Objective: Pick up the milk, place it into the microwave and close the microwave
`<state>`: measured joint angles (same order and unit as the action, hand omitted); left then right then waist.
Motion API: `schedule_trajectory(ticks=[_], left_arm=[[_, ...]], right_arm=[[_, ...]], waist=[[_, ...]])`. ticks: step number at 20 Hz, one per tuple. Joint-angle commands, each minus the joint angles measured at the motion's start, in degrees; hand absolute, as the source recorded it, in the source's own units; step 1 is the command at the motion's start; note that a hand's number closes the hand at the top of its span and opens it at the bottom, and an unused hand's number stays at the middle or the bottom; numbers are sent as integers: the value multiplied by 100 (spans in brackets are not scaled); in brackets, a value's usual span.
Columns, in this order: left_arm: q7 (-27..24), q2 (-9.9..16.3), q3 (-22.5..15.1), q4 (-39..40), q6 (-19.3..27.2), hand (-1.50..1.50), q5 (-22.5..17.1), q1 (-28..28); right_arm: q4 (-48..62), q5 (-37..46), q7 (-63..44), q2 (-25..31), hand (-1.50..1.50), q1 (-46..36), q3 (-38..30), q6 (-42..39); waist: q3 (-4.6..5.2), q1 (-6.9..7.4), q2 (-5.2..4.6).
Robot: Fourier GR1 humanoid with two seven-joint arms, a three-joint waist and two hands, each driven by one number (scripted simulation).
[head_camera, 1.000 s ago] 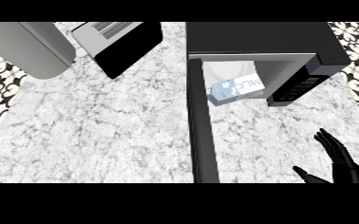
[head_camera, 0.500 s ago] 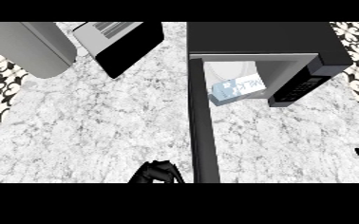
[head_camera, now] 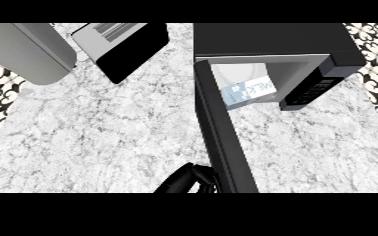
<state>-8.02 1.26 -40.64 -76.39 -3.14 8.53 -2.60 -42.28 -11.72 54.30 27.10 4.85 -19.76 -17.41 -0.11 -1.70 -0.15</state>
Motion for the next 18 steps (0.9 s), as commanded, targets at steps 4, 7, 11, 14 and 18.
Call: schedule_trajectory(ticks=[4,7,11,14,18], left_arm=[[4,-123,-1166,1074,306,150,-323,-765],[61,-124,-1594,1038,635,150,-637,-1105],[-368,-123,-1962,1061,1288,150,-1260,-1325],[-583,-121,-2112,1050,1773,150,-1480,-1556],[-427,-120,-2352,1004,2234,-150,-1902,-1899]], right_arm=[[186,-178,593,304,-150,-170,25,-963],[-239,-203,734,153,-150,136,219,-1052],[-603,-300,446,128,-150,-40,423,-1056],[-887,-408,222,276,-150,-61,497,-1118],[-1146,-546,23,226,-150,-158,601,-997]], waist=[[1,-19,-22],[10,-125,-12],[24,-276,-37],[36,-403,-38],[31,-480,-51]])
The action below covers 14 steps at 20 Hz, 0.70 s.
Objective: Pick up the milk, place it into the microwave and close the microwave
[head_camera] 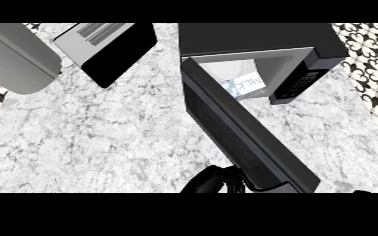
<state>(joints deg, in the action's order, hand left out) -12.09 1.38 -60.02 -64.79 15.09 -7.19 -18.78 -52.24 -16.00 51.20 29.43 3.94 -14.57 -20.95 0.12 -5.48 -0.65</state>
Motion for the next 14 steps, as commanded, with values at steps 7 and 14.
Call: schedule_trajectory(ticks=[7,14], left_arm=[[60,-131,-271,42,812,150,-907,-1050],[-28,-132,76,186,1277,150,-1254,-1893]], right_arm=[[-699,-308,-139,143,-150,-208,285,-586],[-1088,-452,-406,242,-150,-244,515,-684]], waist=[[20,-432,-69],[17,-831,-115]])
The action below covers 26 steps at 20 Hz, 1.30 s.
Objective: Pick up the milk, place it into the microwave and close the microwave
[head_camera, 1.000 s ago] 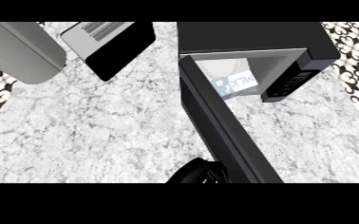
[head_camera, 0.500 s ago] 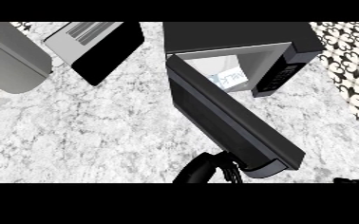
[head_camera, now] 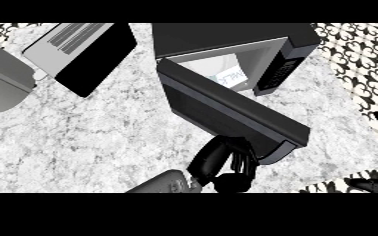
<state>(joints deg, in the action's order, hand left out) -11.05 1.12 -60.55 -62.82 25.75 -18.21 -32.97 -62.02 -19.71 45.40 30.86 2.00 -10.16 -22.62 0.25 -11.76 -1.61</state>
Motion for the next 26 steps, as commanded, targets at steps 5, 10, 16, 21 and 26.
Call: schedule_trajectory(ticks=[5,10,16,21,26], left_arm=[[-155,-109,304,204,419,150,-416,-1039],[-153,-110,490,433,536,150,-685,-1557],[-73,-109,677,780,637,150,-969,-2111],[-51,-107,743,1045,736,150,-1184,-2388],[-55,-108,859,1229,757,150,-1405,-2726]], right_arm=[[-372,-148,-19,232,-150,-220,164,-488],[-527,-357,-157,290,-150,-422,171,-547],[-710,-589,-387,386,-150,-629,273,-749],[-879,-752,-570,465,-150,-870,333,-834],[-1032,-922,-760,535,-150,-1031,493,-1106]], waist=[[-10,-419,-86],[-33,-628,-168],[-50,-825,-240],[-58,-982,-326],[-67,-1050,-368]])
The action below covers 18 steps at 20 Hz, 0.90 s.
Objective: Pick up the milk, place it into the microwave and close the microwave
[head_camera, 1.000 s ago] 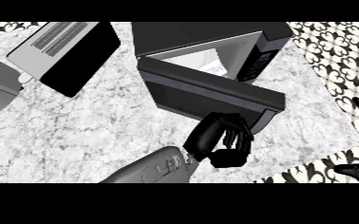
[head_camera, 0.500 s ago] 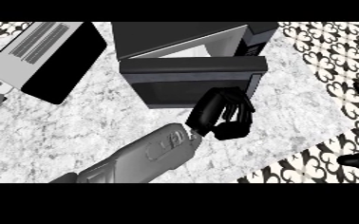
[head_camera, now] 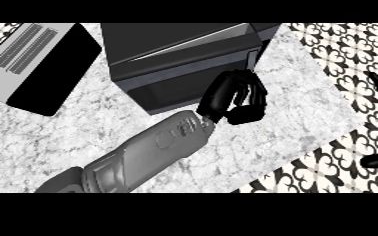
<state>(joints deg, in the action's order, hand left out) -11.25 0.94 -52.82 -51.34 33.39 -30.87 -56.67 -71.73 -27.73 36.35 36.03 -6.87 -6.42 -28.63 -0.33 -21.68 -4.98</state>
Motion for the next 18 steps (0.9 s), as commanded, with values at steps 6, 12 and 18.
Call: schedule_trajectory(ticks=[6,12,18], left_arm=[[-40,-86,147,352,76,150,-331,-624],[-56,-91,176,558,88,150,-501,-933],[-95,-91,207,735,74,150,-679,-1046]], right_arm=[[-285,-315,-165,122,-150,-351,321,-774],[-770,-191,-307,385,150,-555,623,-1147],[-1390,-215,-459,535,150,-753,941,-1469]], waist=[[-14,-178,-85],[-24,-318,-72],[-34,-376,-86]])
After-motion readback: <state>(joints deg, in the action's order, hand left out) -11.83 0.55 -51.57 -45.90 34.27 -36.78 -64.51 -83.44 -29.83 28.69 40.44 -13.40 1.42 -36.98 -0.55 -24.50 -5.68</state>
